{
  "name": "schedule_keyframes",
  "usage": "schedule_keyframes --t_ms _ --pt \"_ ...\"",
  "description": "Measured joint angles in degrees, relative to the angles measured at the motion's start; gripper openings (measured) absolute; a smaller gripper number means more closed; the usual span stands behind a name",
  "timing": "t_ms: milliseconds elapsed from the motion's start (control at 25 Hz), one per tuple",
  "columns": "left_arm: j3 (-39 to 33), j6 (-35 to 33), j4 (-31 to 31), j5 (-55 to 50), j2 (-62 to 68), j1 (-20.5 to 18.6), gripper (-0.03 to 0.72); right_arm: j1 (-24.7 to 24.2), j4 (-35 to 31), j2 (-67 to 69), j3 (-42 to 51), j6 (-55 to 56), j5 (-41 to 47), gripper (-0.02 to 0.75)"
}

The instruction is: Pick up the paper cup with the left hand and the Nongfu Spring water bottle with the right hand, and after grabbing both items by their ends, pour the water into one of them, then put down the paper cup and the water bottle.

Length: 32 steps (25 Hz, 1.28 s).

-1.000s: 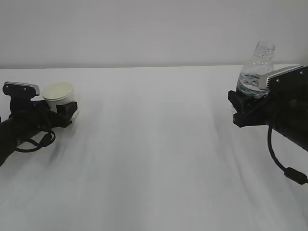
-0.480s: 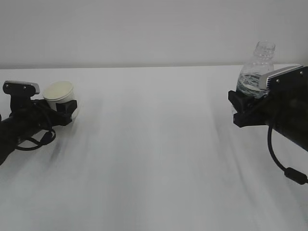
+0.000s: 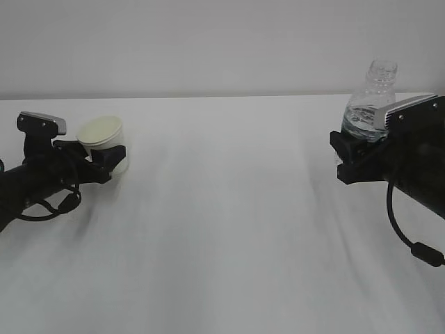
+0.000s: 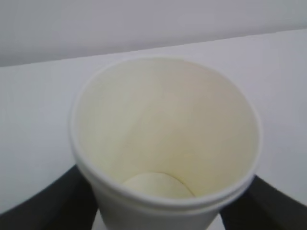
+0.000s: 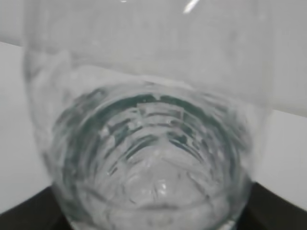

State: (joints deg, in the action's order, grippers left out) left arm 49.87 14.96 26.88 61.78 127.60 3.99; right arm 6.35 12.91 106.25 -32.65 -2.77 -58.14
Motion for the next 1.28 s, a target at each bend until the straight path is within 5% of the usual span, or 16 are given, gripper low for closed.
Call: schedule_keyframes --t_ms 800,1280 --pt "0.0 13.38 26.55 1.69 -7.15 0.0 0.512 0.0 2.4 0.0 0.0 -0.04 0.04 0.464" --pt "0.0 15.58 36.18 3.56 -7.26 0.77 0.512 0.0 7.04 0.0 0.04 -0.04 0.29 0.464"
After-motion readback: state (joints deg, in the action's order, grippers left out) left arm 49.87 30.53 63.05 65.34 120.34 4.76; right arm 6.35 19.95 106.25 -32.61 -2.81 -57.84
